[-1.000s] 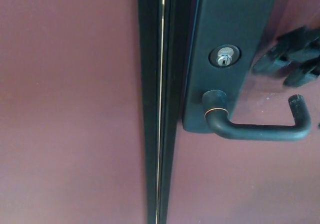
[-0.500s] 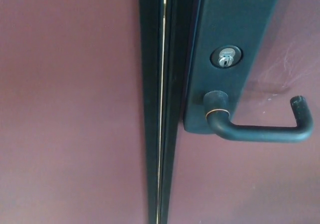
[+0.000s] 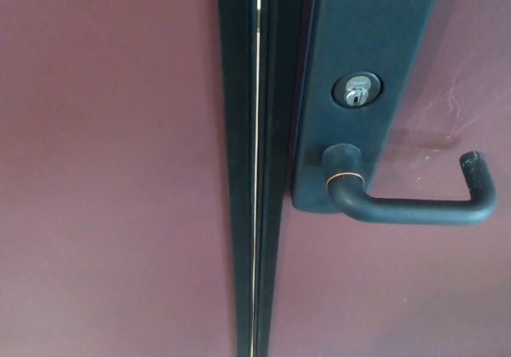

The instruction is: The robot walks towards the door handle and put its right hand on it and twist the handle

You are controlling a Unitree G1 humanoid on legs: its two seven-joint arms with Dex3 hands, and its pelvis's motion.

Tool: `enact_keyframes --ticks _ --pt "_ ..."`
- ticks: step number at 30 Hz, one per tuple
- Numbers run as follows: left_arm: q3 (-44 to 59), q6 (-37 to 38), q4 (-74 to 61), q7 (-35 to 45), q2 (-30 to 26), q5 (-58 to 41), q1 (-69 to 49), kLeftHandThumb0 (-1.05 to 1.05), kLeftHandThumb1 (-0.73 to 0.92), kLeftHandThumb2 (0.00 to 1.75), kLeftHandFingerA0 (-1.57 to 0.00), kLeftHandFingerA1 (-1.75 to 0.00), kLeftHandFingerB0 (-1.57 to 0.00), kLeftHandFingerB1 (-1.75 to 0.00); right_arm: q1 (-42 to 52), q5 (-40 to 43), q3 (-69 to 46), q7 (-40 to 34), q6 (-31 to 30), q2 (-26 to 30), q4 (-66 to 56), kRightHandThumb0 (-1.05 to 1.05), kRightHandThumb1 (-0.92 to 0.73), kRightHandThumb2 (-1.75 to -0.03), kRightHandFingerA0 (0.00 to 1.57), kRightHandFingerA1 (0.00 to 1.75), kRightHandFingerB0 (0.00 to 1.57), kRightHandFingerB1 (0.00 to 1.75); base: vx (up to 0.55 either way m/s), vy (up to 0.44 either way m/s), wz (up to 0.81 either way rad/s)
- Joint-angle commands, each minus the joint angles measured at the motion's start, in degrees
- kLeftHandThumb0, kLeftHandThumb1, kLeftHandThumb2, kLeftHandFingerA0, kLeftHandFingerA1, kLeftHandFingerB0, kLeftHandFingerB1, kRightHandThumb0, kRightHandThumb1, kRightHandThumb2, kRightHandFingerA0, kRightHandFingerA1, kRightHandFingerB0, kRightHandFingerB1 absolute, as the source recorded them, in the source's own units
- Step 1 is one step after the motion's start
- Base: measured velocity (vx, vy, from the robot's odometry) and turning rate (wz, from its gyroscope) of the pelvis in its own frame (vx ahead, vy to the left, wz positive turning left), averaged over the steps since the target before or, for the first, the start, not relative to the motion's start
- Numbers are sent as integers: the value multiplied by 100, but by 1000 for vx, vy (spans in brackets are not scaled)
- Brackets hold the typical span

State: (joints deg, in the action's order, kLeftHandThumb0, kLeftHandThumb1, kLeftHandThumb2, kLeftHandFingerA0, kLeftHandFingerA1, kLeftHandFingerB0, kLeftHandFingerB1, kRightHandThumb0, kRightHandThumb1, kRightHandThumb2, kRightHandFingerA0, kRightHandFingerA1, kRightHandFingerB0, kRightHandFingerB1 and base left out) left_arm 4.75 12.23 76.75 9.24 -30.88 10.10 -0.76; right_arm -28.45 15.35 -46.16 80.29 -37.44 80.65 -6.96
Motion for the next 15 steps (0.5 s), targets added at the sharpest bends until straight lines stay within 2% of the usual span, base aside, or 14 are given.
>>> enact_keyframes --ticks 1,2,3,6,7,8,10,12,13,14,15 --pt "-11 -52 18 57 -48 -5 16 -46 14 85 -85 -92 -69 -82 896 -92 -1308 706 53 -360 -91 -32 -20 -85 10 52 8 49 0 0 0" --pt "-13 -56 20 56 -46 -4 20 -46 14 85 -85 -92 -69 -82 1027 -71 -1443 733 38 -391 -119 -32 -20 -85 10 52 8 49 0 0 0" --pt "-20 -64 21 47 -50 6 40 -46 14 85 -85 -92 -69 -82 1179 -66 -1611 793 -1 -463 -165 -69 -50 -56 24 35 26 30 0 0 0" --pt "-24 -68 23 42 -41 6 49 -46 14 86 -86 -92 -68 -81 1598 46 -1961 832 -16 -560 -251 -68 -50 -56 25 35 27 30 0 0 0" --pt "-19 -82 23 33 -37 0 81 -46 14 86 -86 -92 -68 -81 2740 18 -2751 1180 -81 -1492 -829 -66 -41 -78 31 48 27 42 0 0 0" --pt "-20 -91 21 32 -29 0 113 -46 14 86 -86 -92 -68 -81 2870 19 -2852 1219 -85 -1584 -888 -66 -41 -78 31 48 27 42 0 0 0" --pt "-45 -66 11 29 -29 22 130 -46 14 85 -85 -91 -67 -81 3571 207 -3030 1221 83 -2112 -1112 -64 -40 -77 34 50 30 43 0 0 0" --pt "-48 -65 12 29 -29 24 132 -46 14 85 -85 -91 -67 -81 3667 252 -3069 1217 106 -2151 -1143 -64 -40 -77 34 50 30 43 0 0 0" --pt "-32 -48 5 30 -24 4 129 -46 14 86 -86 -92 -66 -81 4009 272 -2875 1179 277 -2607 -1158 -59 -46 -55 39 41 37 34 0 0 0" --pt "-8 -21 -7 31 -16 -26 123 -46 14 86 -86 -92 -66 -81 4534 318 -2574 1100 539 -3293 -1189 -59 -46 -55 39 41 37 34 0 0 0" --pt "-8 -21 -6 31 -16 -26 124 -46 14 86 -86 -92 -66 -81 4577 356 -2576 1069 555 -3298 -1201 -59 -46 -55 39 41 37 34 0 0 0"
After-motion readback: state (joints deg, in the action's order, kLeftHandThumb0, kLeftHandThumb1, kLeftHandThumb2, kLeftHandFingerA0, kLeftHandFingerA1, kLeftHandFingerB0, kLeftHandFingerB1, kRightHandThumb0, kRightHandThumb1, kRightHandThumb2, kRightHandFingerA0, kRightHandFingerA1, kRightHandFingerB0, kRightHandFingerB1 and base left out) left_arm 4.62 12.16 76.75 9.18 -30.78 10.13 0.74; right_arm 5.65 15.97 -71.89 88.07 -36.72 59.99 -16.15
